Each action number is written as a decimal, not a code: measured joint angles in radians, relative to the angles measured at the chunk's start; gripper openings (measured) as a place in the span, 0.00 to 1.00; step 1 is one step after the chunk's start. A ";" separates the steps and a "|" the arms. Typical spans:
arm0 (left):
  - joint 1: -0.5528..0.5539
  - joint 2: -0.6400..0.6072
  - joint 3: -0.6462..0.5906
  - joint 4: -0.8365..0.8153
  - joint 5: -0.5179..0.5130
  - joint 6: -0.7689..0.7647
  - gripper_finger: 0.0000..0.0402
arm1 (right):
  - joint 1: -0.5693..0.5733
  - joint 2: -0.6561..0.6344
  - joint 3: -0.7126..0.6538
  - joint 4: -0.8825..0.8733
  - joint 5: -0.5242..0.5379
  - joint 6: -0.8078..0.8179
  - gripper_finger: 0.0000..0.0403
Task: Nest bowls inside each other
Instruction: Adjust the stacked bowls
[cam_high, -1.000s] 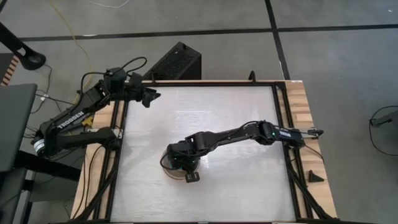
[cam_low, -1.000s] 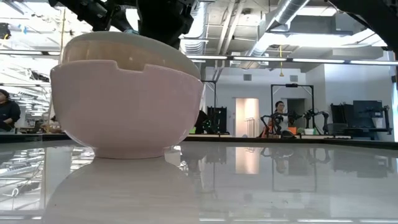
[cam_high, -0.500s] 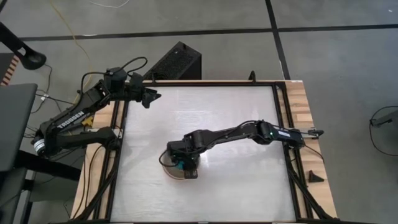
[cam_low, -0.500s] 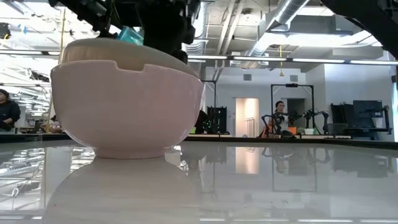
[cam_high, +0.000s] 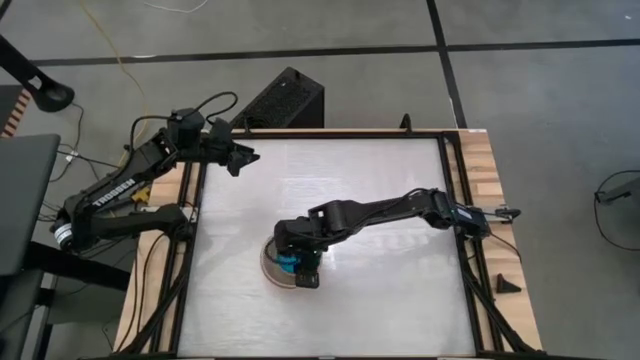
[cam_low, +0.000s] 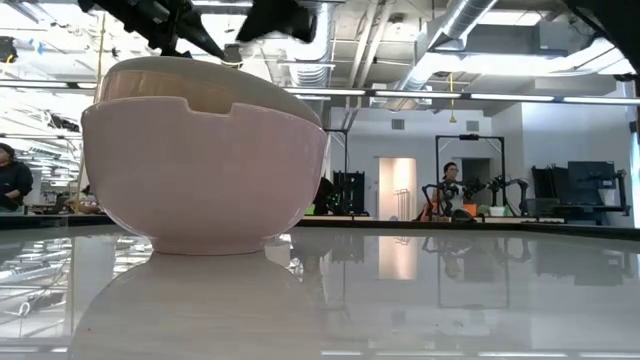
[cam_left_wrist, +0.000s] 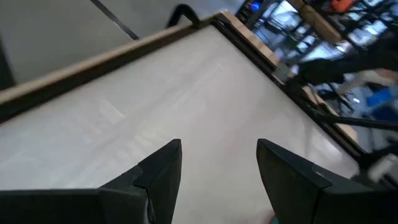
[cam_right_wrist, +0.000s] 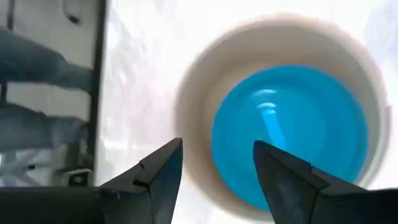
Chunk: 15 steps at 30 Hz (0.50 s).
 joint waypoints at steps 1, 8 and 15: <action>-0.001 0.000 0.000 0.000 0.024 -0.005 0.49 | 0.004 -0.014 0.000 0.007 0.014 0.009 0.57; -0.113 0.000 0.000 -0.059 0.280 0.017 0.49 | 0.028 -0.061 0.002 0.147 0.177 0.061 0.55; -0.423 -0.001 0.000 -0.171 0.102 0.144 0.49 | 0.026 -0.065 0.002 0.089 0.291 0.120 0.55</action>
